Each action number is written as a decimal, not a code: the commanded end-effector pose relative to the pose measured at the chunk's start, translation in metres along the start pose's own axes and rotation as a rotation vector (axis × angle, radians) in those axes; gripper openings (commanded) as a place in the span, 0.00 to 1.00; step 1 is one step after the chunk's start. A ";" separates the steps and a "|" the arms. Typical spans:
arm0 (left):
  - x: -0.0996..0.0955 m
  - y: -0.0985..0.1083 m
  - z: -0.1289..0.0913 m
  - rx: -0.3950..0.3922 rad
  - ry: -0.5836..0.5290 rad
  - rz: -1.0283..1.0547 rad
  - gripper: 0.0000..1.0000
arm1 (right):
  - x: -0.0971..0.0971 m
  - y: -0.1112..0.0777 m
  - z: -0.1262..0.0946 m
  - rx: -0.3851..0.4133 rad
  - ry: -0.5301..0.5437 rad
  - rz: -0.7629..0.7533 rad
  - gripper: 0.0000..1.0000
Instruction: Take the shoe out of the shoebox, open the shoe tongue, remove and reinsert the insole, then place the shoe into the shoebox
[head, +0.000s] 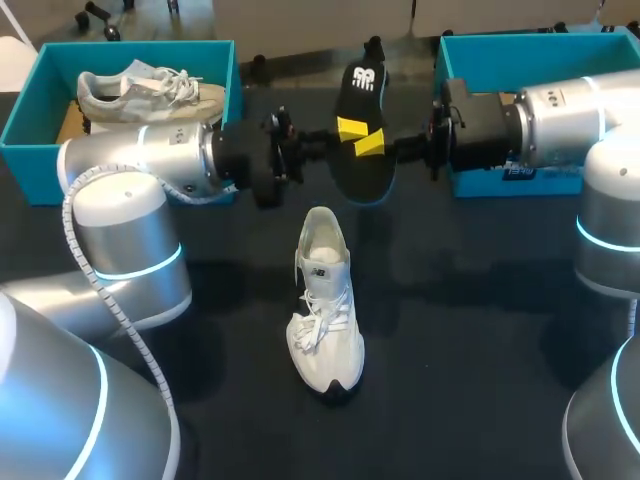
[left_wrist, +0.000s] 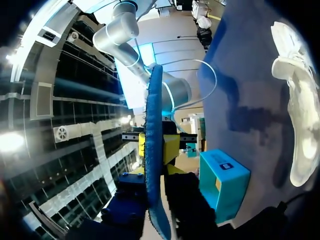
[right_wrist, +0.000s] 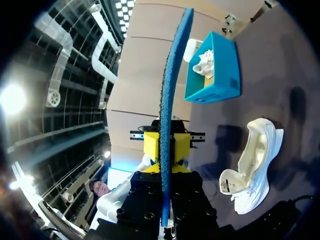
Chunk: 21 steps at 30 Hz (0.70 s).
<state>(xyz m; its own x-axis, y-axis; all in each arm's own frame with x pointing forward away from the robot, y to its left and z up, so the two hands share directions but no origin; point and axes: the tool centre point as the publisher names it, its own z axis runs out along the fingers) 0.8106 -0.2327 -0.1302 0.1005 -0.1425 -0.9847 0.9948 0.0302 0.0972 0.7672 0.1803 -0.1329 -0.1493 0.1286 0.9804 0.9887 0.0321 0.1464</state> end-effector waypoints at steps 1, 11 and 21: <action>-0.002 0.002 -0.003 0.000 0.005 0.002 1.00 | 0.000 0.002 0.002 0.003 -0.009 0.000 0.00; -0.006 0.008 -0.028 0.002 0.074 -0.057 1.00 | -0.008 0.006 -0.001 -0.013 -0.050 -0.052 0.00; -0.008 0.019 -0.064 -0.039 0.175 -0.180 1.00 | -0.016 0.006 -0.010 -0.079 -0.089 -0.074 0.00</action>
<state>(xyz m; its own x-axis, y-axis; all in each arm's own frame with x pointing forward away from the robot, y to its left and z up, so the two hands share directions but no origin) 0.8313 -0.1826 -0.1340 -0.0766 -0.0115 -0.9970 0.9946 0.0688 -0.0772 0.7837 0.1711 -0.1465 -0.2200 0.2116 0.9523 0.9735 -0.0153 0.2283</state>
